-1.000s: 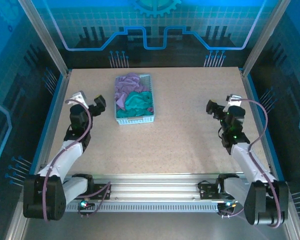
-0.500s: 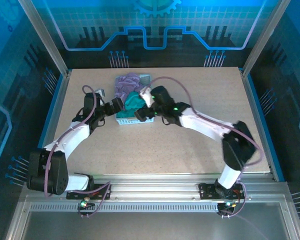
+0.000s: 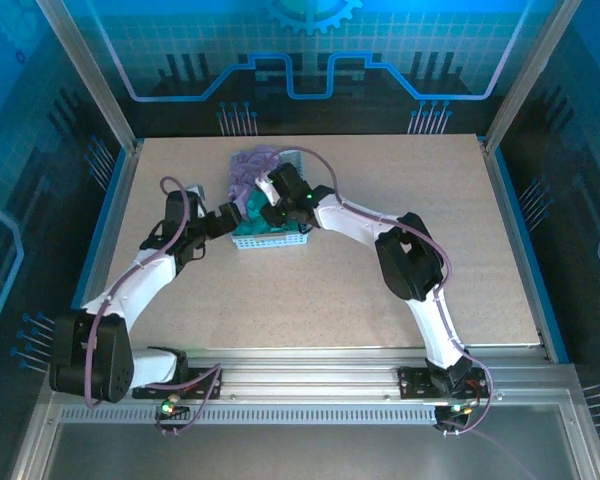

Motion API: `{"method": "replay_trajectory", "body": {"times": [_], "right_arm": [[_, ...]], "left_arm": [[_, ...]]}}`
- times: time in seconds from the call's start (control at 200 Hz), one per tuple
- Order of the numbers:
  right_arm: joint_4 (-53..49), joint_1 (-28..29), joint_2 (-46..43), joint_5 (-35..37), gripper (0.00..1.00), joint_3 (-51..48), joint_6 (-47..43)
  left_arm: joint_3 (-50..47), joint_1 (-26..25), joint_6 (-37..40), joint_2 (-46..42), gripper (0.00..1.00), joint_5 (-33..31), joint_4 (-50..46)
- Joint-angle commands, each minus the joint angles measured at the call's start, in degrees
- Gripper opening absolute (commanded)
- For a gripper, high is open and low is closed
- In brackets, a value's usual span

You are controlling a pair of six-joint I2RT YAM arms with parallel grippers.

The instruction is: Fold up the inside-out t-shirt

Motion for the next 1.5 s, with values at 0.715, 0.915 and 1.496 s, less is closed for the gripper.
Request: {"method": "replay_trajectory", "body": {"times": [0.715,0.915,1.496], "right_arm": [[-1.6,-16.18,-47.6,-16.21,0.0,-8.19,6.1],[-7.07,-23.33,-50.41,-11.83,0.0,-8.74,4.81],[-5.82,-32.35,-46.01,-11.05,0.21,-24.22,5.38]], "left_arm": [[0.55,0.0,-4.16,3.0,0.93,6.13,0.68],[6.61,-0.54,-2.64,10.88,0.9,6.55,-3.11],[31.69,1.59,11.45,33.05,0.25,-11.04,-26.76]]}}
